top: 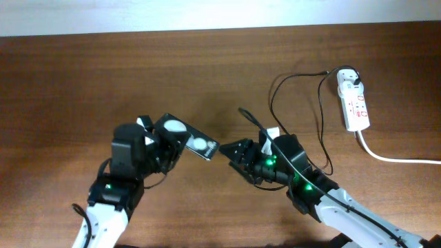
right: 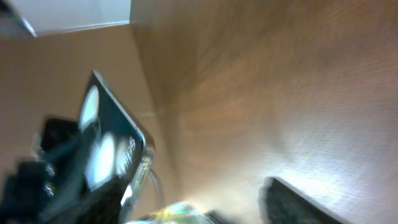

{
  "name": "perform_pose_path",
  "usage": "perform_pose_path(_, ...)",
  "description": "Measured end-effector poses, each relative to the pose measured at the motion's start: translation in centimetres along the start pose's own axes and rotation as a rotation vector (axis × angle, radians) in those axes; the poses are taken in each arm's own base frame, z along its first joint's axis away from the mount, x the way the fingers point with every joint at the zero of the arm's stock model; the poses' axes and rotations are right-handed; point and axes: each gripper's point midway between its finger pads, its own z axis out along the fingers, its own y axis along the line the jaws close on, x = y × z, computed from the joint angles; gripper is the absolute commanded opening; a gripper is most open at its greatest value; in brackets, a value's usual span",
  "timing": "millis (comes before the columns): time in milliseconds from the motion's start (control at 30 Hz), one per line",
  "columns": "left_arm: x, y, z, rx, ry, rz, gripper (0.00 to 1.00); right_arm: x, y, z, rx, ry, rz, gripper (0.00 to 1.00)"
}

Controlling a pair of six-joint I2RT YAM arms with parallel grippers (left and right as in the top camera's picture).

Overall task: Plug charger to phone and switch on socket
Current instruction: 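Close the right gripper on the cable near its USB-C plug, then lift the cable plug with the right gripper toward the held phone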

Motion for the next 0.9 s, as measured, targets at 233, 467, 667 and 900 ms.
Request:
perform_pose_path(233,0.2,1.4,4.9,0.101,0.286,0.063,0.00,-7.9,-5.2,-3.8,0.283,-0.199,-0.254,0.99)
perform_pose_path(467,2.9,3.6,7.3,0.165,0.542,0.039,0.00,-17.3,3.2,-10.1,0.603,-0.505,-0.505,0.99)
perform_pose_path(667,3.3,3.3,7.0,0.189,0.573,0.058,0.00,-27.0,0.0,-6.8,0.872,-0.440,-0.396,0.95)
perform_pose_path(900,3.4,3.3,6.9,0.193,0.579,0.058,0.00,-35.4,-10.3,-0.1,0.964,-0.424,-0.260,0.68)
